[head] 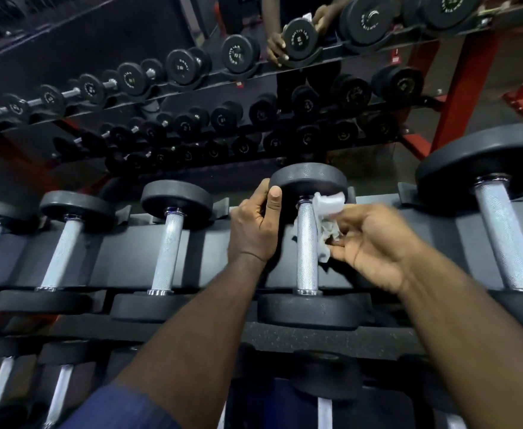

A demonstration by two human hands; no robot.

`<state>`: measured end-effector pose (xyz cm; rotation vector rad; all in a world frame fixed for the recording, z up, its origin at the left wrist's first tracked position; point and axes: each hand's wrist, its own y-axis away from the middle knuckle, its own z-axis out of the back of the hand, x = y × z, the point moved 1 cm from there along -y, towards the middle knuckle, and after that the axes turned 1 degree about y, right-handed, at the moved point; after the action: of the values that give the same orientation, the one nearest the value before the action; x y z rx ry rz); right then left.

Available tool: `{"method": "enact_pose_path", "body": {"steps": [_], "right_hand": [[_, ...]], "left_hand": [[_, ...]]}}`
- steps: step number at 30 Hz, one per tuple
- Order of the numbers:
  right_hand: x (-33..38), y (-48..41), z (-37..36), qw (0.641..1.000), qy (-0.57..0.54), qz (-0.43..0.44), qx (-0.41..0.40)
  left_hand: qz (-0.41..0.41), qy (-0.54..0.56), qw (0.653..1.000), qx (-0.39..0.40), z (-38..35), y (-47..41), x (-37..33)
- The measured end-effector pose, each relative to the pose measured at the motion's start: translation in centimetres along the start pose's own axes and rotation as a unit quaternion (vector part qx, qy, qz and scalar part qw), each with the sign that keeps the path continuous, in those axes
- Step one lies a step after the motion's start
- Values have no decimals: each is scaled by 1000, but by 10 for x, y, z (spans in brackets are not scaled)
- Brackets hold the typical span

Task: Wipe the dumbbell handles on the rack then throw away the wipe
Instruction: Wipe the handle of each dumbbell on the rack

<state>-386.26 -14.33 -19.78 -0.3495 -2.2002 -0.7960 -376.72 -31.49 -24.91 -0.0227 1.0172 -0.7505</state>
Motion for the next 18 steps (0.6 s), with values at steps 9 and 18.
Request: {"method": "enact_pose_path", "body": {"steps": [9, 18], "right_hand": [[-23, 14, 6, 999, -29, -15, -12], [-22, -16, -4, 993, -97, -62, 7]], "left_hand": [[19, 2, 1000, -6, -1, 1, 0], [2, 1, 1000, -19, 0, 3, -6]]}}
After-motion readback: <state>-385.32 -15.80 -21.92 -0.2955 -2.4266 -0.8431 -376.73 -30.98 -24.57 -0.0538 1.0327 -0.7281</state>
